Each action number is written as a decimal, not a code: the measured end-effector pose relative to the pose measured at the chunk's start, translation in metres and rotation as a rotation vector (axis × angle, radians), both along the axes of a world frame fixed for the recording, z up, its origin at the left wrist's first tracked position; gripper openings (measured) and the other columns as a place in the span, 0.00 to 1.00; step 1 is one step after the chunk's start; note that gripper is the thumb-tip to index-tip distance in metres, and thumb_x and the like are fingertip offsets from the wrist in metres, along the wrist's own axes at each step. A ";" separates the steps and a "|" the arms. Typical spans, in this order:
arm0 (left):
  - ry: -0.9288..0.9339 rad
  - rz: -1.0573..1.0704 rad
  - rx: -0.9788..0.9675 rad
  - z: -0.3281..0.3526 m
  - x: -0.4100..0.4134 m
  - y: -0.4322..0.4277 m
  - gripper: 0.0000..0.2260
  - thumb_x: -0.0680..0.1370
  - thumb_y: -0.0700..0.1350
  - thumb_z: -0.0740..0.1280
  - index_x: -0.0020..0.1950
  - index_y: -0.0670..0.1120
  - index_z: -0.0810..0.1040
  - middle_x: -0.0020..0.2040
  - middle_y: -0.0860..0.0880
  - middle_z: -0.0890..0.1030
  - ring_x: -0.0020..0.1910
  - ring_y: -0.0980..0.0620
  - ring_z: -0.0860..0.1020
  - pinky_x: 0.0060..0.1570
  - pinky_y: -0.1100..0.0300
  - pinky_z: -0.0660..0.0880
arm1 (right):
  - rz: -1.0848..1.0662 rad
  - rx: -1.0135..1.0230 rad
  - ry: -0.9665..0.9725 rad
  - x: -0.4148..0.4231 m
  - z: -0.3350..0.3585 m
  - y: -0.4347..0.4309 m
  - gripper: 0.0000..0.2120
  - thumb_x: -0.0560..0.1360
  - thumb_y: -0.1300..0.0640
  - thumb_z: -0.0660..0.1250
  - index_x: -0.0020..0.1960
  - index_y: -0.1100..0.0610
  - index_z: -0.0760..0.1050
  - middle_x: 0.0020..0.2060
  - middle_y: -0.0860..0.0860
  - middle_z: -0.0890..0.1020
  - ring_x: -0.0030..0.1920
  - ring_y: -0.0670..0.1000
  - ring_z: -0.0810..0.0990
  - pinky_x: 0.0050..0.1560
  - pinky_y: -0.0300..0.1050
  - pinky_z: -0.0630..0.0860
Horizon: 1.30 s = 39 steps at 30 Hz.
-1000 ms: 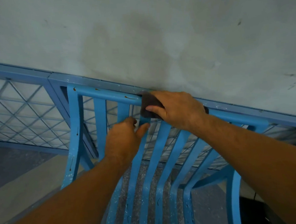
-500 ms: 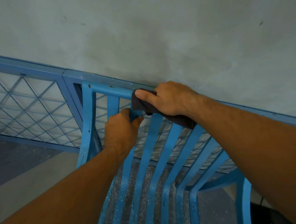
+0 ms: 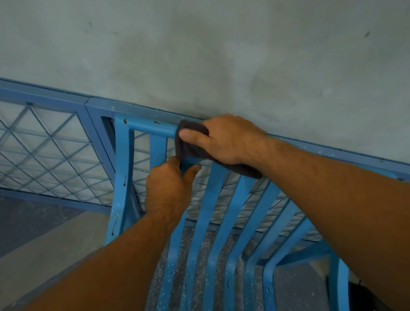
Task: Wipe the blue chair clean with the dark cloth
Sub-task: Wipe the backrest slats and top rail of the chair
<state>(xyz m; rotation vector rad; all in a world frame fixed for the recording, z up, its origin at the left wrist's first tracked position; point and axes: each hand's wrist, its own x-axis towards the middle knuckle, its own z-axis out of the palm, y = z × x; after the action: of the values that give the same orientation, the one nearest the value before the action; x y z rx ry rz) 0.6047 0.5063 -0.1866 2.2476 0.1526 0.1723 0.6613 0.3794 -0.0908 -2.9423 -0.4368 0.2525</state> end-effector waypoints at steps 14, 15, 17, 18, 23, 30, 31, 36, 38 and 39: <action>0.000 0.039 0.423 0.027 -0.005 0.043 0.20 0.77 0.62 0.62 0.43 0.46 0.78 0.36 0.47 0.79 0.36 0.45 0.79 0.36 0.54 0.76 | 0.146 0.056 -0.101 -0.007 -0.010 0.001 0.20 0.76 0.35 0.61 0.58 0.48 0.71 0.48 0.46 0.79 0.44 0.50 0.77 0.42 0.47 0.72; 0.021 0.075 0.381 0.027 -0.003 0.047 0.20 0.77 0.63 0.63 0.45 0.45 0.78 0.36 0.48 0.79 0.37 0.46 0.79 0.37 0.54 0.77 | 0.112 0.011 -0.078 -0.003 -0.008 0.007 0.22 0.75 0.32 0.59 0.54 0.49 0.72 0.44 0.46 0.78 0.41 0.50 0.76 0.40 0.47 0.72; 0.117 0.093 0.260 0.023 0.005 0.047 0.20 0.76 0.62 0.65 0.47 0.44 0.78 0.38 0.48 0.79 0.38 0.47 0.78 0.36 0.56 0.75 | 0.034 0.023 -0.003 0.007 -0.002 0.023 0.29 0.73 0.27 0.54 0.44 0.53 0.75 0.37 0.49 0.79 0.36 0.50 0.77 0.36 0.47 0.73; 0.159 0.084 0.201 0.021 0.008 0.046 0.19 0.76 0.61 0.66 0.47 0.44 0.78 0.38 0.48 0.78 0.37 0.48 0.77 0.36 0.57 0.72 | -0.006 0.055 0.028 0.011 0.001 0.031 0.33 0.74 0.26 0.51 0.40 0.55 0.75 0.34 0.51 0.79 0.34 0.51 0.77 0.34 0.46 0.72; 0.105 0.136 0.139 0.007 0.012 0.040 0.13 0.78 0.55 0.66 0.46 0.45 0.76 0.38 0.47 0.78 0.37 0.46 0.77 0.34 0.58 0.69 | -0.063 0.081 -0.093 0.016 -0.007 0.054 0.33 0.77 0.30 0.45 0.36 0.54 0.73 0.31 0.51 0.75 0.33 0.52 0.76 0.31 0.45 0.66; 0.057 0.100 0.147 0.006 0.008 0.043 0.12 0.78 0.55 0.66 0.43 0.47 0.76 0.31 0.52 0.74 0.30 0.52 0.74 0.31 0.59 0.68 | 0.256 0.122 -0.115 0.007 -0.013 0.044 0.18 0.79 0.40 0.60 0.62 0.49 0.70 0.49 0.46 0.78 0.45 0.47 0.75 0.42 0.44 0.69; 0.061 0.094 0.149 0.007 0.008 0.043 0.12 0.78 0.55 0.66 0.42 0.47 0.76 0.31 0.51 0.75 0.30 0.53 0.74 0.30 0.59 0.67 | 0.227 0.128 -0.085 0.008 -0.011 0.044 0.17 0.78 0.39 0.59 0.59 0.49 0.71 0.45 0.44 0.77 0.44 0.48 0.77 0.40 0.44 0.70; 0.199 0.013 0.157 0.012 0.013 0.055 0.16 0.77 0.53 0.67 0.34 0.45 0.74 0.30 0.48 0.75 0.31 0.49 0.75 0.28 0.59 0.67 | -0.081 0.140 -0.057 0.019 -0.006 0.072 0.32 0.76 0.29 0.46 0.40 0.54 0.75 0.33 0.50 0.78 0.33 0.51 0.77 0.31 0.44 0.67; 0.281 -0.022 0.197 0.020 0.012 0.070 0.16 0.76 0.50 0.67 0.34 0.41 0.77 0.29 0.45 0.79 0.30 0.48 0.78 0.28 0.57 0.74 | -0.174 0.124 -0.113 0.019 -0.006 0.080 0.34 0.76 0.29 0.45 0.36 0.55 0.73 0.31 0.51 0.77 0.31 0.51 0.75 0.29 0.43 0.65; 0.290 -0.017 0.210 0.028 0.010 0.077 0.14 0.75 0.48 0.66 0.34 0.40 0.79 0.29 0.44 0.80 0.30 0.47 0.80 0.31 0.54 0.78 | -0.200 0.120 -0.144 0.017 -0.007 0.082 0.34 0.77 0.29 0.45 0.35 0.55 0.72 0.30 0.51 0.76 0.30 0.50 0.75 0.28 0.43 0.64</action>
<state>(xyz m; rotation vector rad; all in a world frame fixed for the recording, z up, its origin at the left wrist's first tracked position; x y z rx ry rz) 0.6144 0.5833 -0.1588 2.4736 0.2814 -0.1557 0.6788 0.4611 -0.0976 -2.8682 -0.1663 -0.0099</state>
